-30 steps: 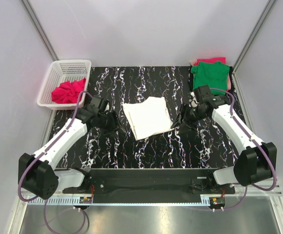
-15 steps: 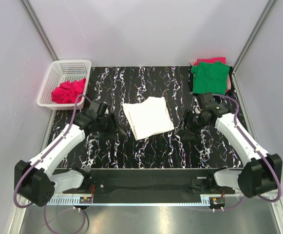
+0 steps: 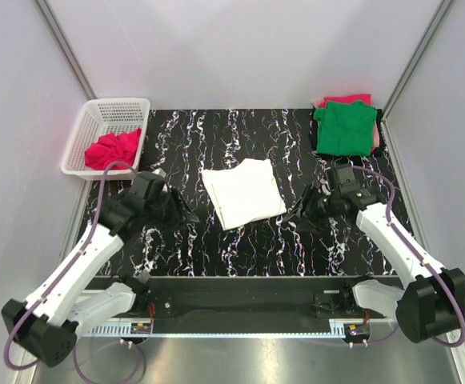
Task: Fold and stack the t-shirts
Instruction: Neatly place the folded tshirt to the corner
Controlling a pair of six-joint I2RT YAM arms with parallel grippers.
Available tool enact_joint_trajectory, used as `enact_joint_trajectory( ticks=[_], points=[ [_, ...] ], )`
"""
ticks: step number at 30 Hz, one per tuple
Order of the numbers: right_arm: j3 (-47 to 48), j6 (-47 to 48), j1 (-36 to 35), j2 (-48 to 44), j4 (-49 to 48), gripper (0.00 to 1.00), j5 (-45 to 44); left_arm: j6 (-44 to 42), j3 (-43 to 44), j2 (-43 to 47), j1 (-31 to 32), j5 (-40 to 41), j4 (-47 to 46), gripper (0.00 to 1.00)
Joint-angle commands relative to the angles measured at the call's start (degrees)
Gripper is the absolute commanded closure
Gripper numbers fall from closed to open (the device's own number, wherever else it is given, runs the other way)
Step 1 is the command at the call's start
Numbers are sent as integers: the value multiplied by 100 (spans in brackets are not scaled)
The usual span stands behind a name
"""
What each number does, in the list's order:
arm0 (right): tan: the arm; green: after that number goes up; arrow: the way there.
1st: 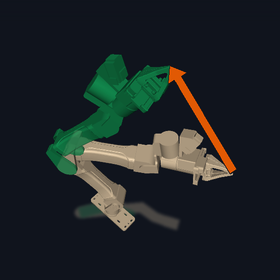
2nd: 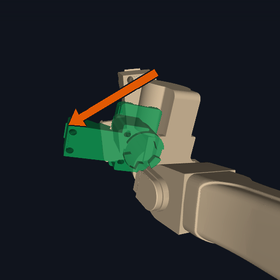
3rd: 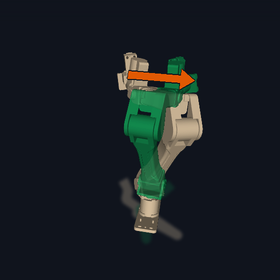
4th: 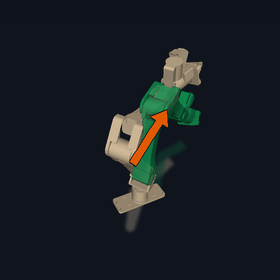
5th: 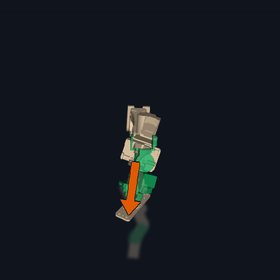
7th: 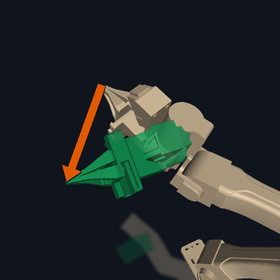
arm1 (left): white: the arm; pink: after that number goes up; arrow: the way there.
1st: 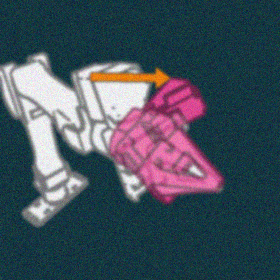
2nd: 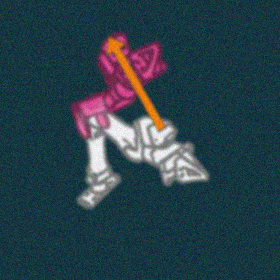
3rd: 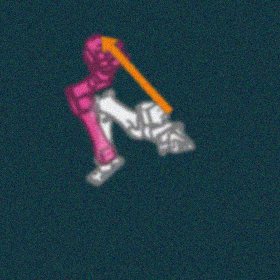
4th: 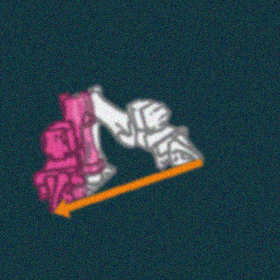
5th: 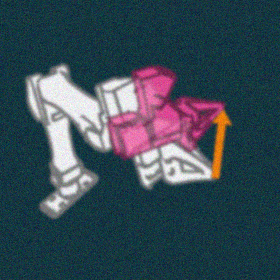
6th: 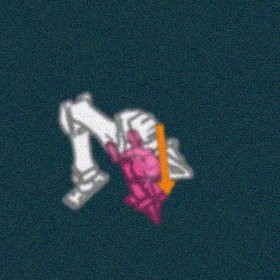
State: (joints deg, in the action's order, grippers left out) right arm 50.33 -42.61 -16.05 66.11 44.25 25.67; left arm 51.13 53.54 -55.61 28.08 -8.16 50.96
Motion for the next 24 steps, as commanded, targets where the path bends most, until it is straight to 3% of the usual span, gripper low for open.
enact_joint_trajectory(
  ticks=[1,6,12,24],
  points=[
    [-418,-177,15,-255,-329,43,324,230,-212,560,84,315,327,46],
    [-673,-327,23,-573,-417,43,377,344,-318,605,145,368,318,46],
    [-270,-300,23,-125,-382,43,518,55,-98,245,278,623,160,46],
    [970,-81,23,473,373,39,-176,-473,482,-1548,286,105,-780,45]
  ],
)
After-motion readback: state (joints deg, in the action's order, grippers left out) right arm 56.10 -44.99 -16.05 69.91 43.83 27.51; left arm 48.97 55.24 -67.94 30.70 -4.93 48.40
